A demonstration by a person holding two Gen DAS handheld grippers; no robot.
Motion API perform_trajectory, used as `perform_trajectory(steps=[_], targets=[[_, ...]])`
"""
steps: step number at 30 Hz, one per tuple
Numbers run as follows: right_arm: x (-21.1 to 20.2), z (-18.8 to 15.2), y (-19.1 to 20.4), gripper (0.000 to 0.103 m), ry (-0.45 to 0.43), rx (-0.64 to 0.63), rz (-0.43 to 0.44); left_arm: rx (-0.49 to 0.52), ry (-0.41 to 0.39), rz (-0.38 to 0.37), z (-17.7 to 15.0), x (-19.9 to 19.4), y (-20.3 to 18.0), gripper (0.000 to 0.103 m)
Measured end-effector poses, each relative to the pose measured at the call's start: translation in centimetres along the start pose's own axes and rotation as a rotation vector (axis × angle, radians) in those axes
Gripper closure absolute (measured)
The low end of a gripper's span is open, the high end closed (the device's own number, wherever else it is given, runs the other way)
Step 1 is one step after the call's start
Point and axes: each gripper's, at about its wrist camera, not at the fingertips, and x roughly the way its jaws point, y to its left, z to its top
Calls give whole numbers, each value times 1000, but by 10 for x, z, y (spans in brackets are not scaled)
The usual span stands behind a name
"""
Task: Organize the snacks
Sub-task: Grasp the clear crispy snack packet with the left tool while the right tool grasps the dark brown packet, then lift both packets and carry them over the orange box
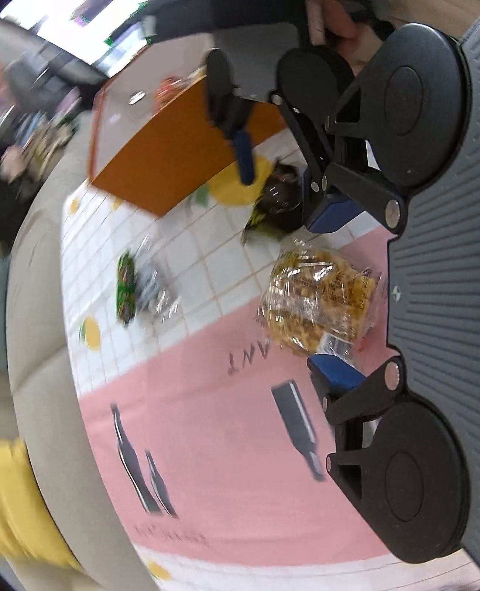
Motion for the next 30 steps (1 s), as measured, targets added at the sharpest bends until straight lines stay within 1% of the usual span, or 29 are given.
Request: perform_trajectory(steps=[2, 4, 6, 8, 10, 14, 18, 21, 24, 26, 28, 30], targets=[[-4, -4, 3, 26, -13, -26, -6, 123, 31, -16, 3, 9, -5, 15], [-8, -7, 5, 26, -21, -54, -10, 228, 84, -12, 3, 20, -8, 15], [-10, -8, 5, 26, -32, -74, -11, 280, 125, 15, 3, 30, -8, 15], [-11, -9, 4, 26, -39, -86, -13, 295, 146, 29, 4, 38, -7, 15], [-10, -9, 3, 26, -39, -88, -9, 270, 154, 27, 5, 43, -4, 13], [-5, -9, 3, 26, -35, -86, -3, 184, 153, -11, 8, 51, 2, 9], [0, -12, 4, 26, -25, -98, -7, 160, 164, -7, 9, 59, 1, 8], [2, -15, 4, 31, -20, -104, -8, 132, 159, -6, 8, 64, 2, 6], [6, -18, 3, 32, -14, -93, -2, 79, 150, -9, 7, 66, 6, 5], [9, -19, 3, 36, -6, -83, -9, 54, 143, -6, 7, 67, 7, 5], [11, -21, 3, 40, -12, -79, -28, 46, 136, 3, 6, 67, 5, 5], [10, -21, 2, 41, -17, -67, -33, 54, 129, 24, 4, 68, 1, 5]])
